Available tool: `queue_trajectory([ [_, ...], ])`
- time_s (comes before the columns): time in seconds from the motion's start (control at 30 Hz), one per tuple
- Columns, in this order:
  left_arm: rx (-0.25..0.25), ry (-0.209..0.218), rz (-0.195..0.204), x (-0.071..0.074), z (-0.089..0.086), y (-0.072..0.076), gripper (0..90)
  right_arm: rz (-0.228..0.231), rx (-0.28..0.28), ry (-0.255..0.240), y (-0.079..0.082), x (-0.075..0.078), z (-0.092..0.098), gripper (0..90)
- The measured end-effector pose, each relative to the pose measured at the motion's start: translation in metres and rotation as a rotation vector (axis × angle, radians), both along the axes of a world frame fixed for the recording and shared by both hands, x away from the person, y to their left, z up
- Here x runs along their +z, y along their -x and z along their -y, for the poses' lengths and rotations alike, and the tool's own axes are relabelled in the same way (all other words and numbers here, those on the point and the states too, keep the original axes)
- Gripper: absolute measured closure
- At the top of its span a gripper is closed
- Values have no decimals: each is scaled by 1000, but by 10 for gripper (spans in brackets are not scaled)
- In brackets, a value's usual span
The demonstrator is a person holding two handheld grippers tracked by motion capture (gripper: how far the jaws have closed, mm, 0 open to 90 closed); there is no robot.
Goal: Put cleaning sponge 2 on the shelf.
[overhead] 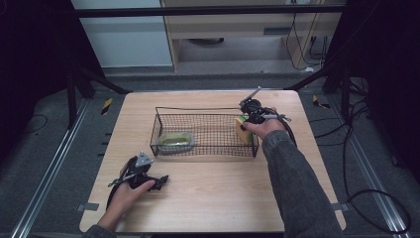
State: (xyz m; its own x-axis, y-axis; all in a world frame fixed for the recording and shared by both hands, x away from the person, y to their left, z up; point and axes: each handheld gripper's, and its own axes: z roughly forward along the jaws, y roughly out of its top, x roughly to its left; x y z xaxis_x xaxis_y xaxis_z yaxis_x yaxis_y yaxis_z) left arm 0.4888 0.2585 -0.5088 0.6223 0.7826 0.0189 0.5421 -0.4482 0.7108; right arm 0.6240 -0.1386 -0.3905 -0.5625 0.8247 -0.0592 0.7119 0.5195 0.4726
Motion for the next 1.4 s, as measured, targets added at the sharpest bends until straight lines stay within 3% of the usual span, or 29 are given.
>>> queue_trajectory([
  [0.3,4,1,-1,0,0,0,0,-1,31,-48,11,11,-8,643],
  [0.87,5,1,0,0,1,0,0,-32,90,-63,12,1,-41,599],
  [1.4,8,4,3,0,1,-1,0,63,30,-128,24,13,-24,322],
])
